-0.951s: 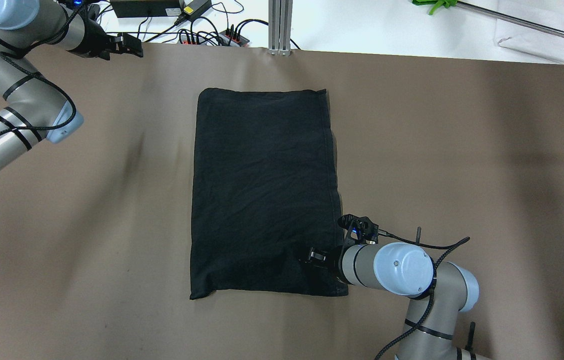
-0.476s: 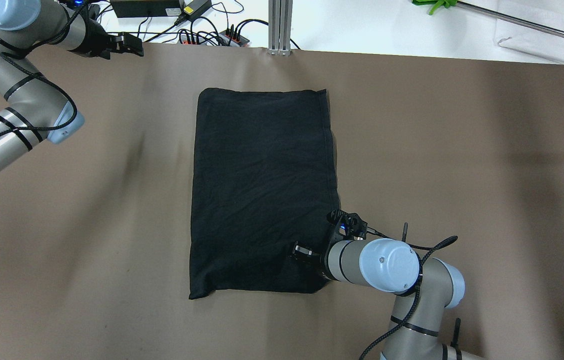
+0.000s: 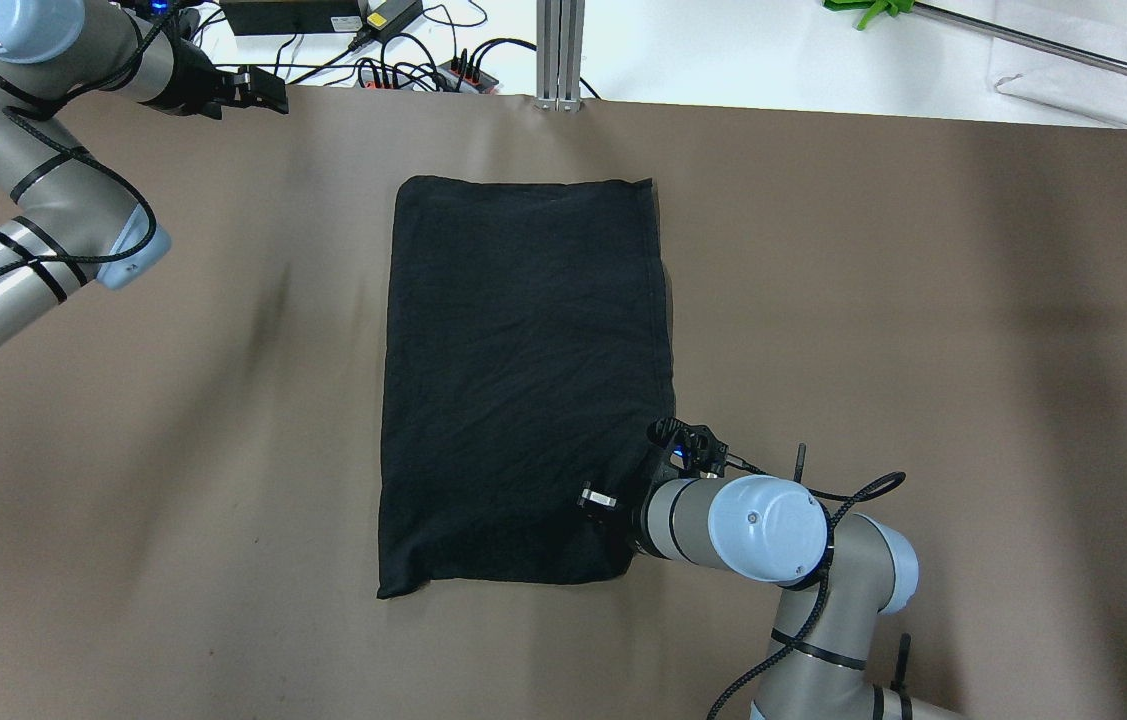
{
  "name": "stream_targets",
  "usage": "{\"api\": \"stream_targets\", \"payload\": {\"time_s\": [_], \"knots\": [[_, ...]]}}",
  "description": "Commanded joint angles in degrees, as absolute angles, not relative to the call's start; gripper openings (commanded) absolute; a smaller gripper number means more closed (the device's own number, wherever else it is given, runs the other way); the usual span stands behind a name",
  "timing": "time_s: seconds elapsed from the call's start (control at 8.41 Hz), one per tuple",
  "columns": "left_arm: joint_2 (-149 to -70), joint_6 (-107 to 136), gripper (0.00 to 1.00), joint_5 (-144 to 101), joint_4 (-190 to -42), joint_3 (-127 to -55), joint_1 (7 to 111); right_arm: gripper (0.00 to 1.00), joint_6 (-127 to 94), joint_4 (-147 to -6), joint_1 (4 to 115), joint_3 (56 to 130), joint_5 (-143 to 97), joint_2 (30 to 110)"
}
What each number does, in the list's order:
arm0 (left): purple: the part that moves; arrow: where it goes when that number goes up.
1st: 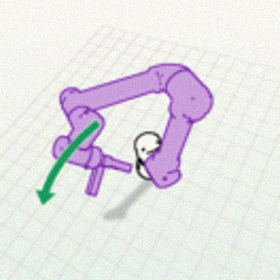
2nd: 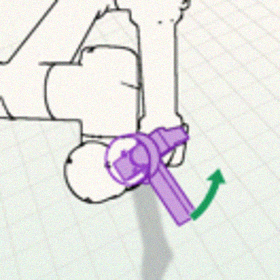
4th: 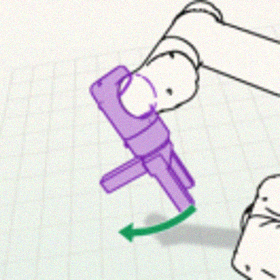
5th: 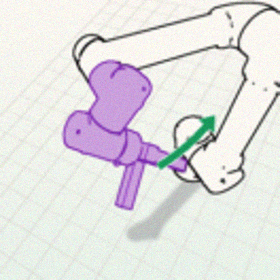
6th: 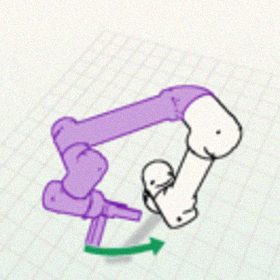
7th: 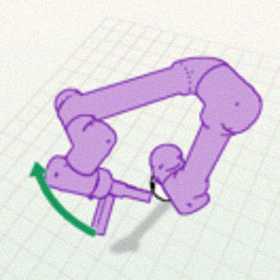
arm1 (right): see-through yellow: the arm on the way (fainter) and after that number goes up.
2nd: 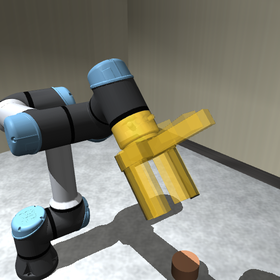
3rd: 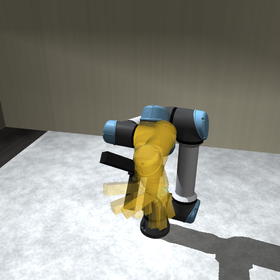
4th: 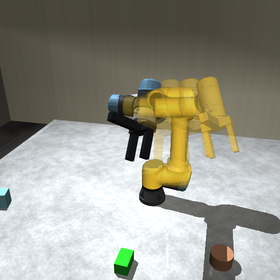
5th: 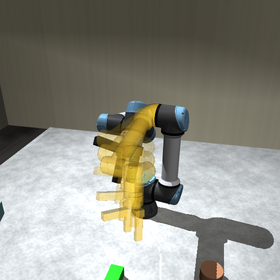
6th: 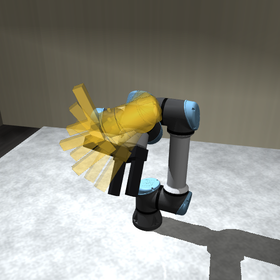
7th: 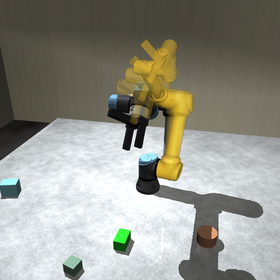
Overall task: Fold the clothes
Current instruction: 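Lower the left gripper to the shirt's other near corner and grasp it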
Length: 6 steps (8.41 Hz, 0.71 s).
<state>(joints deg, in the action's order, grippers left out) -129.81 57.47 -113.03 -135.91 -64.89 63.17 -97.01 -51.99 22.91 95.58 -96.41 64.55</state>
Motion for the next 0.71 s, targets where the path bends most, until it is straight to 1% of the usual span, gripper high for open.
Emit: {"api": "stream_targets", "payload": {"time_s": [0.0, 0.12, 0.36, 0.48, 0.59], "knots": [[-128.33, 58.09, 0.94, -115.3, -135.88, -68.35, 63.37, 0.0, -96.94, -51.94, 23.03, 99.65, -96.77, 64.42], [-124.93, 61.49, 0.94, -118.79, -136.4, -73.16, 63.2, 0.0, -97.03, -52.03, 23.03, 99.93, -96.77, 64.42], [-114.49, 71.4, 0.94, -123.47, -141.48, -85.8, 60.84, 0.0, -97.12, -52.03, 23.11, 99.93, -96.68, 64.86], [-111.13, 78.07, 0.94, -122.36, -141.24, -92.66, 57.08, 0.0, -96.86, -52.12, 23.2, 99.93, -96.59, 65.04], [-109.88, 85.62, 0.94, -118.25, -141.15, -96.55, 51.99, 0.0, -96.68, -52.29, 23.46, 99.93, -96.59, 65.04]]}}
